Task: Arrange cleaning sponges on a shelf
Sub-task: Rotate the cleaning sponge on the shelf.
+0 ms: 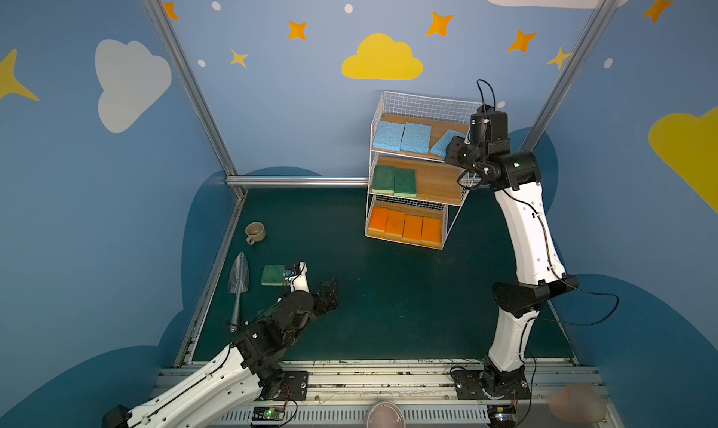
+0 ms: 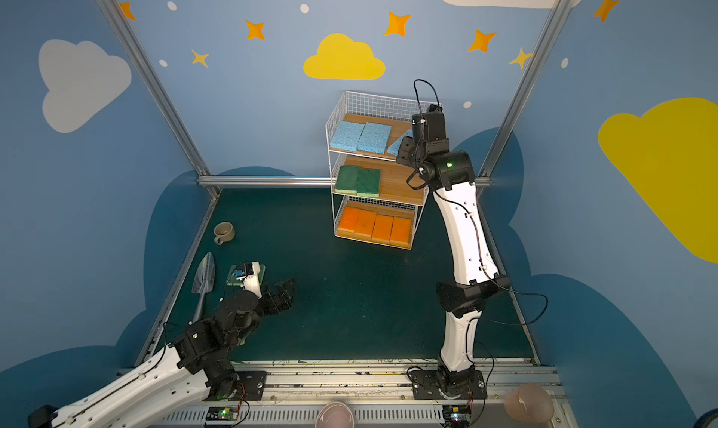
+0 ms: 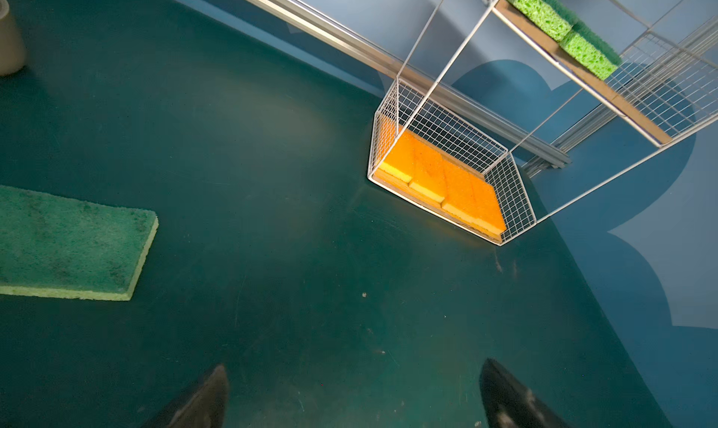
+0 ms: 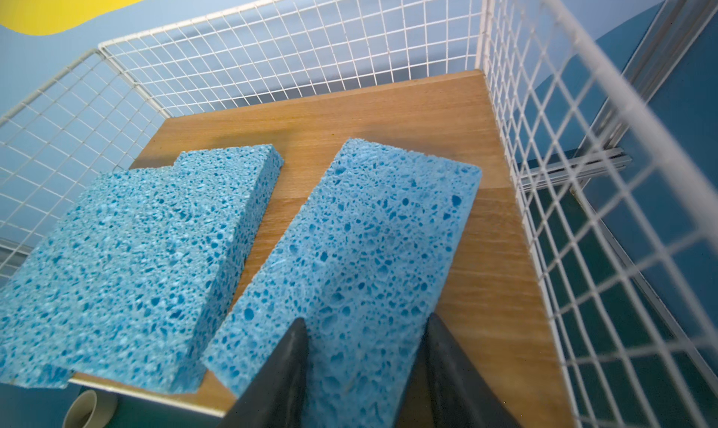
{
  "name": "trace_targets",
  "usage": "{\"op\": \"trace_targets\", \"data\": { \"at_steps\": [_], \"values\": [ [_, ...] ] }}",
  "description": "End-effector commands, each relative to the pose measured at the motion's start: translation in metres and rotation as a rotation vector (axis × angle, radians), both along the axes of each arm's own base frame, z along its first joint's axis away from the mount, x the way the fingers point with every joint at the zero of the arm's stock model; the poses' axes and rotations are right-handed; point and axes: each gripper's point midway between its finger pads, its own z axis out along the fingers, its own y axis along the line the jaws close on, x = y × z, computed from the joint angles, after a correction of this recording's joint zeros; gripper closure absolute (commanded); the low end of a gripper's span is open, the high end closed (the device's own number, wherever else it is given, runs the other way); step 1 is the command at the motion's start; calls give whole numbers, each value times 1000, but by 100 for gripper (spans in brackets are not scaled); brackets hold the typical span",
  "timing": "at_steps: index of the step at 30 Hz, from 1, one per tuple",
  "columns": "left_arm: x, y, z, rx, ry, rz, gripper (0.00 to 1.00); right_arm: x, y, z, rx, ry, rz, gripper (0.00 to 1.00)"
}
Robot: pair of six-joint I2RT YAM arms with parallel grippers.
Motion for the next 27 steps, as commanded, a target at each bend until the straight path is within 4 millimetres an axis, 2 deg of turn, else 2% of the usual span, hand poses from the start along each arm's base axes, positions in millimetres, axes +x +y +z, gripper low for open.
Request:
{"op": "trace_targets", "data": {
  "at_steps": [1, 9, 15, 23, 27],
  "values": [
    [4, -3, 17, -25, -29, 2, 1, 3, 8, -24, -18, 70, 98, 49],
    [8, 0, 20, -7, -36, 21, 1, 4, 8, -23, -33, 60, 166, 50],
    [10, 1, 15, -8, -16, 31, 1, 8, 11, -24, -6, 49, 213, 62],
    [13, 0, 12, -1, 1, 41, 0, 11, 3, -27, -26, 39, 212, 58],
    [15, 0, 12, 3, 5, 47, 0, 8, 7, -24, -21, 29, 261, 57]
  ]
}}
